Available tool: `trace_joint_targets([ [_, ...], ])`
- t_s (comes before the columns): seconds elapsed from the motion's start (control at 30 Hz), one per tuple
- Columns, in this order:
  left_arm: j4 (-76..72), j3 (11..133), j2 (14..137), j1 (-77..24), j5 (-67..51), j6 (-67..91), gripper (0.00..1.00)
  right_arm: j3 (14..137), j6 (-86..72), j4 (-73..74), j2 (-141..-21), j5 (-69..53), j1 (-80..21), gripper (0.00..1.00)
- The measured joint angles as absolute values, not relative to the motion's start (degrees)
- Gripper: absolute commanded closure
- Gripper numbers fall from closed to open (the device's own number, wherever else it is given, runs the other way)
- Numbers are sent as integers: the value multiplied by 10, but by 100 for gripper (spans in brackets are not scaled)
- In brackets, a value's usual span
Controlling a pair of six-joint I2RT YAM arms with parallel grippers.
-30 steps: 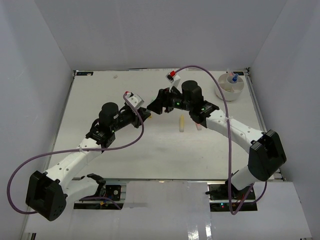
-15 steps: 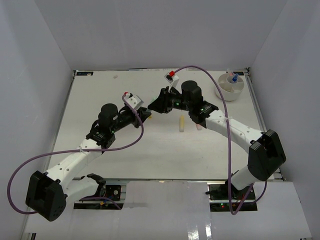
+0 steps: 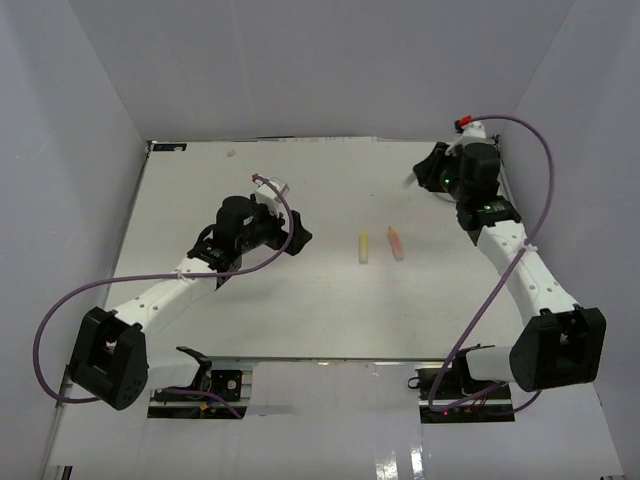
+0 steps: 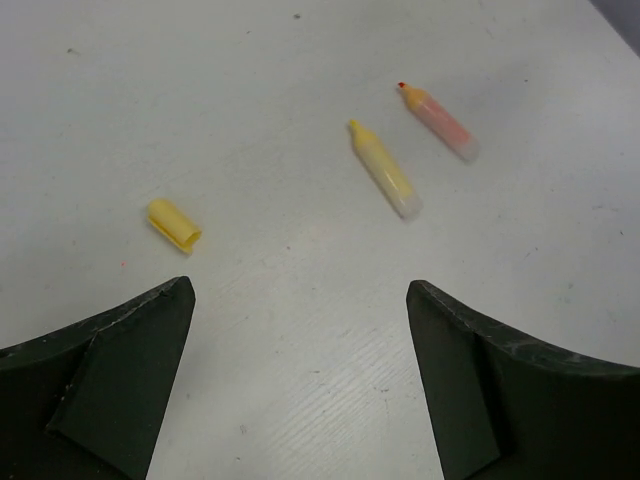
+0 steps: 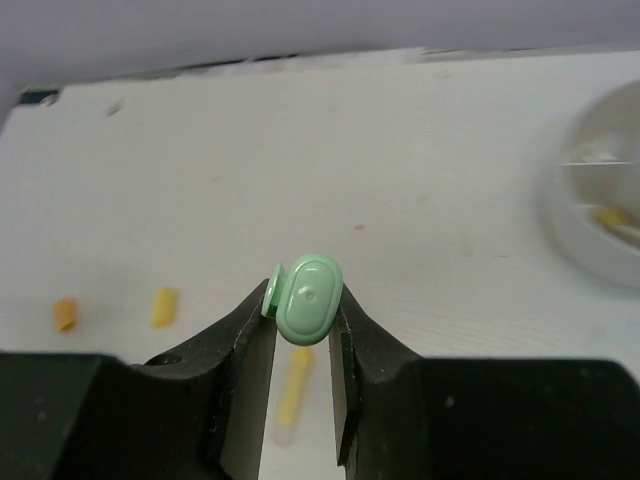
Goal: Sort the stationery into containers
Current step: Place the pen in the storage box.
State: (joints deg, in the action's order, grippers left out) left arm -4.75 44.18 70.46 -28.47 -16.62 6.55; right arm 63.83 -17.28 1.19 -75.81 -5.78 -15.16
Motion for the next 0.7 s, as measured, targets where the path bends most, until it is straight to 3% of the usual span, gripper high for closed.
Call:
trace_joint_targets([
  [0.17, 0, 461, 722, -251, -145, 114, 2, 645, -141, 37, -747, 29, -24, 92],
  [0.33, 22, 463, 718, -235, -123, 134, 2, 695, -126, 51, -807, 71, 58, 92],
  [0.7, 32, 463, 695, -235, -94, 133, 2, 846, -97, 45, -989, 73, 112, 92],
])
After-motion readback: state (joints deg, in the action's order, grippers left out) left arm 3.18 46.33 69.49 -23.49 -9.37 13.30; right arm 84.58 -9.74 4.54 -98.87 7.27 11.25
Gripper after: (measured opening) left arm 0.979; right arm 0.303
